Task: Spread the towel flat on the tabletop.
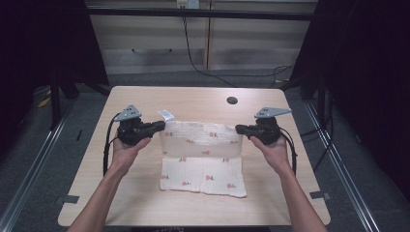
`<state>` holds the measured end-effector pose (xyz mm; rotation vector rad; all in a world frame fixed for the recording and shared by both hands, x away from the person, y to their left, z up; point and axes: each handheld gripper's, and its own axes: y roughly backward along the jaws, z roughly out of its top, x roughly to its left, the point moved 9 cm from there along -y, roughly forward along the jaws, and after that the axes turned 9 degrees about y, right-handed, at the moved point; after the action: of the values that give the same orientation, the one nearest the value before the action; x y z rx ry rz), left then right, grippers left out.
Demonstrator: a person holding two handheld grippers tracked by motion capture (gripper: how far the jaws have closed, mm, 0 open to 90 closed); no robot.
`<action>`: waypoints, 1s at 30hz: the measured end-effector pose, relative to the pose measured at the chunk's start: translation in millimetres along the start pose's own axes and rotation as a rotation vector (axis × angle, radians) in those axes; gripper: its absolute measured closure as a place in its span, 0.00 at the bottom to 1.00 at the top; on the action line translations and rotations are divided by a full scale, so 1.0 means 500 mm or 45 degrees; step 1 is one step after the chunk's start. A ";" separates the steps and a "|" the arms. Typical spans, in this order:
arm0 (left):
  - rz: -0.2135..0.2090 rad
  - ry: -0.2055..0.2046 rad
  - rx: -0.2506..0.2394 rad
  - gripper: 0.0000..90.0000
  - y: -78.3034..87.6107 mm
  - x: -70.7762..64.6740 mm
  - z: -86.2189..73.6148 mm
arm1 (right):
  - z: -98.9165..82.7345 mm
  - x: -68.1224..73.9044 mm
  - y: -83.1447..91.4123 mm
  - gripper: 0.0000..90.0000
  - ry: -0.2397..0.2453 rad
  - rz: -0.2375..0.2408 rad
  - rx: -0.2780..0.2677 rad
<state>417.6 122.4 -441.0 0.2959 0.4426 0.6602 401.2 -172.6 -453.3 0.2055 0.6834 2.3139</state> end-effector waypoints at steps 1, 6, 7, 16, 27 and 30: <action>0.000 -0.002 -0.001 0.95 0.003 -0.001 -0.005 | -0.003 0.005 0.002 0.97 0.004 0.004 -0.003; -0.021 -0.005 -0.003 0.95 0.017 -0.009 -0.027 | -0.023 0.029 0.013 0.97 0.008 0.035 0.005; -0.029 0.001 -0.002 0.95 0.020 -0.012 -0.033 | -0.027 0.032 0.017 0.97 0.005 0.040 0.008; -0.043 0.000 0.017 0.95 0.040 -0.027 -0.088 | -0.063 0.064 0.049 0.97 -0.013 0.058 -0.014; -0.049 -0.027 0.098 0.95 0.056 -0.045 -0.148 | -0.141 0.126 0.051 0.96 -0.041 0.113 0.036; -0.057 -0.009 0.134 0.95 0.050 -0.043 -0.177 | -0.158 0.132 0.045 0.96 -0.053 0.121 0.055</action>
<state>346.8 138.5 -501.5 0.3871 0.4765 0.5927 313.2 -175.0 -511.0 0.3112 0.7168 2.3793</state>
